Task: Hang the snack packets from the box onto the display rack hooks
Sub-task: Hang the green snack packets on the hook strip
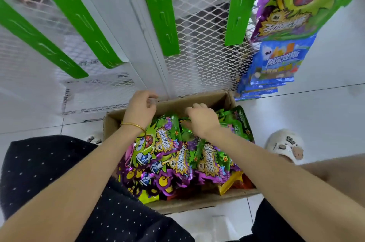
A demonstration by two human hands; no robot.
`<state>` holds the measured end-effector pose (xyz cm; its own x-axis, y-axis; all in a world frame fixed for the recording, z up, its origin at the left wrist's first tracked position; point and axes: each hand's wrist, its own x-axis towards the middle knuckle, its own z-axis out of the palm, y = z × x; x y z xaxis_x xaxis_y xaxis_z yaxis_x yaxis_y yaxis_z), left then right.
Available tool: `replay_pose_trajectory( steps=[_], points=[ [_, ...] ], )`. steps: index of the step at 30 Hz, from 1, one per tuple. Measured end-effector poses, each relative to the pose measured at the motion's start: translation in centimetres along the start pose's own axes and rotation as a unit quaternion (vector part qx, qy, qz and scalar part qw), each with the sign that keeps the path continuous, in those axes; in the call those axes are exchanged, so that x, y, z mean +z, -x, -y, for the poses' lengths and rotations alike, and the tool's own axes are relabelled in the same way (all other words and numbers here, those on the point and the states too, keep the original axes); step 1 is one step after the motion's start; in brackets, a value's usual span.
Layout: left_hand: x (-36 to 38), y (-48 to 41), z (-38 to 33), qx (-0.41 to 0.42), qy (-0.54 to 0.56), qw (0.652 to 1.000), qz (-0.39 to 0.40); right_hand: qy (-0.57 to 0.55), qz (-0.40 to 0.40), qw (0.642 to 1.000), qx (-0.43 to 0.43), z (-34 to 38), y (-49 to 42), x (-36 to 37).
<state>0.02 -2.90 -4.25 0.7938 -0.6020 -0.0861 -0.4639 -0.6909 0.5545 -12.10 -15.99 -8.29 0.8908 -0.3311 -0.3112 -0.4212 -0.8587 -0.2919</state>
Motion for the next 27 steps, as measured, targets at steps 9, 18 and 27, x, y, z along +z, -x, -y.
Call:
replay_pose_trajectory(
  steps=[9, 18, 27],
  points=[
    [-3.5, -2.0, 2.4, -0.086, 0.039, 0.993, -0.073, -0.120, 0.044, 0.983, 0.134, 3.5, -4.9, 3.5],
    [-4.3, 1.4, 2.7, -0.117, 0.089, 0.987, -0.061, -0.399, -0.031, 0.914, 0.068, -0.3, -0.6, -4.9],
    [-2.5, 4.0, -1.2, -0.189, 0.332, 0.919, 0.102, -0.567, -0.133, 0.806, 0.107, -5.4, 6.9, -11.2]
  ],
)
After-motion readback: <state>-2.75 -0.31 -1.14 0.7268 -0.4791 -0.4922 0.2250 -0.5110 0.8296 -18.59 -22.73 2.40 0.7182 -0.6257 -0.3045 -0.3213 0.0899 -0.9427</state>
